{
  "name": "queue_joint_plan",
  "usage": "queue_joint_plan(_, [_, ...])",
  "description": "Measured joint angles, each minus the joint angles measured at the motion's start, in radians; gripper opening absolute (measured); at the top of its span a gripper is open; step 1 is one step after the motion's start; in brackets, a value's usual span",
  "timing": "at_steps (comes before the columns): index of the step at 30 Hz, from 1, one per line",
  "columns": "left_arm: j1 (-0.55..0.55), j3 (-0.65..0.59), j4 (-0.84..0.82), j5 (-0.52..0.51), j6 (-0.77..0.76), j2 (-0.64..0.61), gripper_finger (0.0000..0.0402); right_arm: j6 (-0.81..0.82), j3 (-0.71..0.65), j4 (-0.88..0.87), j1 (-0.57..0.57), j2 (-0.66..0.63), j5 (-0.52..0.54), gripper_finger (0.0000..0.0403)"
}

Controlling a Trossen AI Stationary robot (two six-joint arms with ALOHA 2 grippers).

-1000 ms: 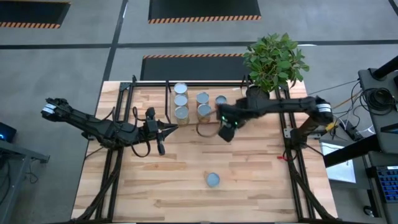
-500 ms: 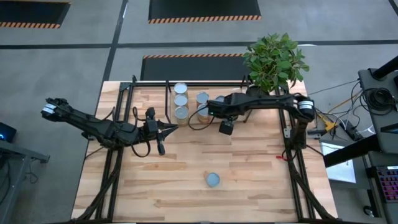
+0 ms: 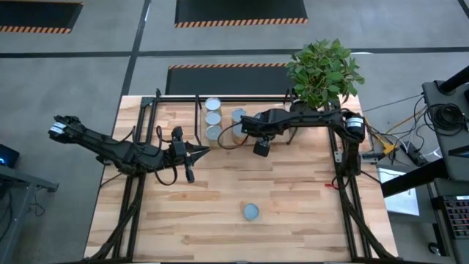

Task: Pick and place cans onto a shelf
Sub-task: Put the canned mixed fruits on the shelf

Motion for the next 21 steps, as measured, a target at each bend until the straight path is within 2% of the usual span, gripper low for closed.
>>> queue_joint_plan(21, [0.0, 0.0, 0.0, 0.0, 0.035, 0.0, 0.0015, -0.025, 0.0, 0.039, -0.018, -0.05, 0.021, 0.0343])
